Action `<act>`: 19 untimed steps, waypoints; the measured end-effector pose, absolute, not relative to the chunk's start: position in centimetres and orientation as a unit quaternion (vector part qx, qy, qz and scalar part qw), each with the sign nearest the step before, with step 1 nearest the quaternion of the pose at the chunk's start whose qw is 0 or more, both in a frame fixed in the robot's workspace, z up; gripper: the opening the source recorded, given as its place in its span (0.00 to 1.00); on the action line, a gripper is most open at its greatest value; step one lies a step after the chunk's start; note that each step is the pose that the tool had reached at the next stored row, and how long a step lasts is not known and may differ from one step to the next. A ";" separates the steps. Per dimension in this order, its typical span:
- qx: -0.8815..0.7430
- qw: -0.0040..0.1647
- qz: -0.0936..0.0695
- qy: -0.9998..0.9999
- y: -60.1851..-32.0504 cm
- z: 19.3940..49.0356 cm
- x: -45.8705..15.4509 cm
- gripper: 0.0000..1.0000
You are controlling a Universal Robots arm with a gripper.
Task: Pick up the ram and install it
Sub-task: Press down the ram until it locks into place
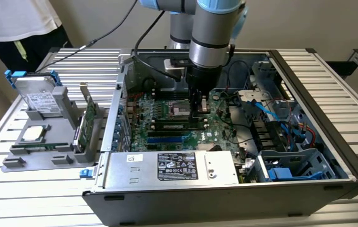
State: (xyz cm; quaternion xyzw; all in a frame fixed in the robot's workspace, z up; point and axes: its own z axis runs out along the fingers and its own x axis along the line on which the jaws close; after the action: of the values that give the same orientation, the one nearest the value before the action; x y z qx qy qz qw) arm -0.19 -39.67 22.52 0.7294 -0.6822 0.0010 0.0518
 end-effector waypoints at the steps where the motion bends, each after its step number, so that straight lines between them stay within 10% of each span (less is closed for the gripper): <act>1: 0.729 0.051 0.001 -0.682 -39.7 22.7 -0.2 0.10; 19: 0.729 0.052 0.001 -0.682 -39.7 23.2 -1.9 0.10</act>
State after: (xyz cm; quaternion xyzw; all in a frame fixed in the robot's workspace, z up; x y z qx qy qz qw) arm -1.90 -39.68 23.18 0.7294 -0.6821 0.0011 0.0520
